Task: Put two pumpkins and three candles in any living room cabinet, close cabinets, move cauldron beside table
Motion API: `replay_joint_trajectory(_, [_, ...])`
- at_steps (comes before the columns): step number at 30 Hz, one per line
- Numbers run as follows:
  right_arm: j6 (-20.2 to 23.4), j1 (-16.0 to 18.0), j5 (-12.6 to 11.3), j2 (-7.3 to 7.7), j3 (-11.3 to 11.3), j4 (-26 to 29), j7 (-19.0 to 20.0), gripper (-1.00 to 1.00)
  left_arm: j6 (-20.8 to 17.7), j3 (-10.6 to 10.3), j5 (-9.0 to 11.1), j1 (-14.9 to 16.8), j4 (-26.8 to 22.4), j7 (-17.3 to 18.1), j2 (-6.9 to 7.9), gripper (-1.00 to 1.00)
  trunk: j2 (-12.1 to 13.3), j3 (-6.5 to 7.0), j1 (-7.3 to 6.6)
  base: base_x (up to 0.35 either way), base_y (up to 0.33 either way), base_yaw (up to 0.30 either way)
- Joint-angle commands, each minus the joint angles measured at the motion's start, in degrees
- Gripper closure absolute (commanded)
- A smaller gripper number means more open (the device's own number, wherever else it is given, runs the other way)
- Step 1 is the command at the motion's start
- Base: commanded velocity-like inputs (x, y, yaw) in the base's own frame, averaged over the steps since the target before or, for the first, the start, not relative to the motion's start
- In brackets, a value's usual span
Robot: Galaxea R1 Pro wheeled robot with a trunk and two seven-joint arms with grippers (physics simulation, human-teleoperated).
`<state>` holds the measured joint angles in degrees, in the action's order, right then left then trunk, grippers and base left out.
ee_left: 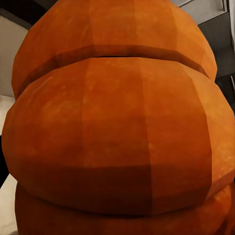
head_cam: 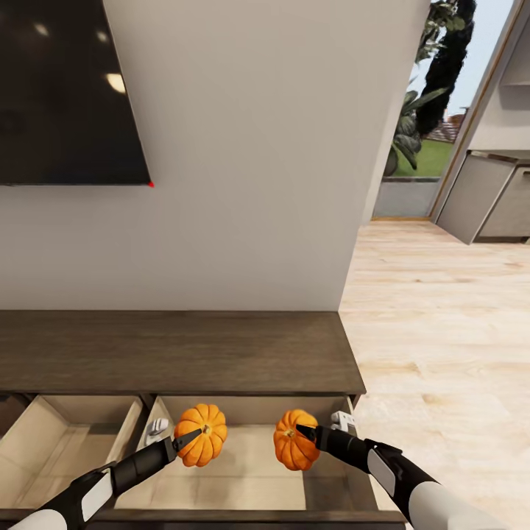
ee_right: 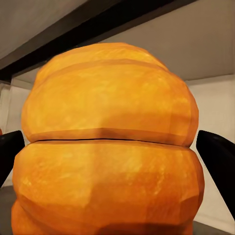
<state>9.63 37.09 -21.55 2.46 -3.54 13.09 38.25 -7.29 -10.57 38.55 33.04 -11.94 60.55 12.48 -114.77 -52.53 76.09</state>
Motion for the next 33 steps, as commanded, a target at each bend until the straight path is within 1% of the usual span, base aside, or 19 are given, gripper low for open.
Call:
replay_joint_trajectory(1, [0.0, 0.0, -0.1, 0.00, 0.1, 0.0, 0.0, 1.00, 0.0, 0.0, 0.0, 0.0, 0.0, 0.0, 0.00, 1.00, 0.0, -0.09, 0.00, 0.000, 0.000, 0.000])
replay_joint_trajectory(17, [0.0, 0.0, -0.1, 0.12, 0.1, 0.0, 0.0, 1.00, -0.1, 0.0, 0.0, 0.0, 0.0, 0.0, 0.00, 1.00, 0.0, -1.56, 0.00, 0.000, 0.000, 0.000])
replay_joint_trajectory(23, [0.0, 0.0, -0.1, 0.17, 0.2, 0.0, 0.0, 1.00, -0.1, 0.0, 0.0, 0.0, 0.0, 0.0, 0.00, 1.00, 0.0, -2.12, 0.00, 0.094, 0.000, 0.000])
replay_joint_trajectory(33, [0.0, 0.0, -0.3, 0.10, 0.1, -0.3, -0.1, 1.00, -0.1, 0.0, 0.0, 0.0, 0.0, 0.0, -0.06, 1.00, 0.0, -3.04, 0.00, 0.008, 0.000, 0.000])
